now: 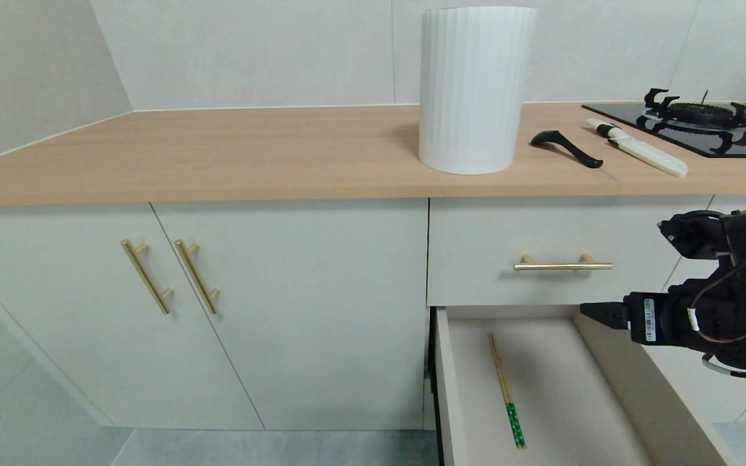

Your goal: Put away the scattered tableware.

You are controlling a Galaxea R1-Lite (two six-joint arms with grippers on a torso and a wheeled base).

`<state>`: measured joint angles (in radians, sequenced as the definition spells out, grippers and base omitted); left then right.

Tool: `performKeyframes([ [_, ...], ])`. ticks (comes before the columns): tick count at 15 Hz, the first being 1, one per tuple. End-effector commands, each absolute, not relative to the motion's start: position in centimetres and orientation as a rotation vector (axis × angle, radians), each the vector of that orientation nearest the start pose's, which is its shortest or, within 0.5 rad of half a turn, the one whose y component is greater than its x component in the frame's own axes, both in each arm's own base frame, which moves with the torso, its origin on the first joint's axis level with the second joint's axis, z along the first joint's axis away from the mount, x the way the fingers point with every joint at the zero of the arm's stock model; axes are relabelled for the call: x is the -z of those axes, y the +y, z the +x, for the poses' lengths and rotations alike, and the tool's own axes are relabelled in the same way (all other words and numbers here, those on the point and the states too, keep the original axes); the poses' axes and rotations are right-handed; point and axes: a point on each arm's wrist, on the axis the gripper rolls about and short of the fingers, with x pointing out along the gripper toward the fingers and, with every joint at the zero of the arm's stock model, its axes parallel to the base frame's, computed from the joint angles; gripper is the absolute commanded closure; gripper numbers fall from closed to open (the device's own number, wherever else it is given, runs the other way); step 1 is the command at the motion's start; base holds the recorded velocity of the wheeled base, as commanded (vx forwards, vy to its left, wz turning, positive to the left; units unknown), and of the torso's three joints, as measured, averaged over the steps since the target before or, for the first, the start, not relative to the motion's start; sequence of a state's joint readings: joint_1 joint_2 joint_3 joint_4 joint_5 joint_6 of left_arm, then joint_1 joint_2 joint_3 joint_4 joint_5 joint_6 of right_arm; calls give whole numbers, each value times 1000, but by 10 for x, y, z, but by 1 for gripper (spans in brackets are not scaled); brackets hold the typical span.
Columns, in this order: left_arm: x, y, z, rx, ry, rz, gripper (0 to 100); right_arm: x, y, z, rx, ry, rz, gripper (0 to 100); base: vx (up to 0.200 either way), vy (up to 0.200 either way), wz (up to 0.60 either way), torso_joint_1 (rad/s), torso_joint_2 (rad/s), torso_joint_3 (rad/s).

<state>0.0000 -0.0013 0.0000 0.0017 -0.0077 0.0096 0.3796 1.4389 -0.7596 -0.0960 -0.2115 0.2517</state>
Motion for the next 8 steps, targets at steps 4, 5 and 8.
performKeyframes([
  [4, -75, 0, -23, 8, 1, 9, 0, -189, 81, 214, -93, 578, 74, 0, 0, 0, 0, 90, -281, -275],
  [5, -75, 0, -23, 8, 1, 9, 0, -189, 81, 214, -93, 580, 73, 0, 0, 0, 0, 139, -574, -310],
  [8, -75, 0, -23, 8, 1, 11, 0, -188, 81, 214, -93, 581, 72, 0, 0, 0, 0, 139, -505, -300],
])
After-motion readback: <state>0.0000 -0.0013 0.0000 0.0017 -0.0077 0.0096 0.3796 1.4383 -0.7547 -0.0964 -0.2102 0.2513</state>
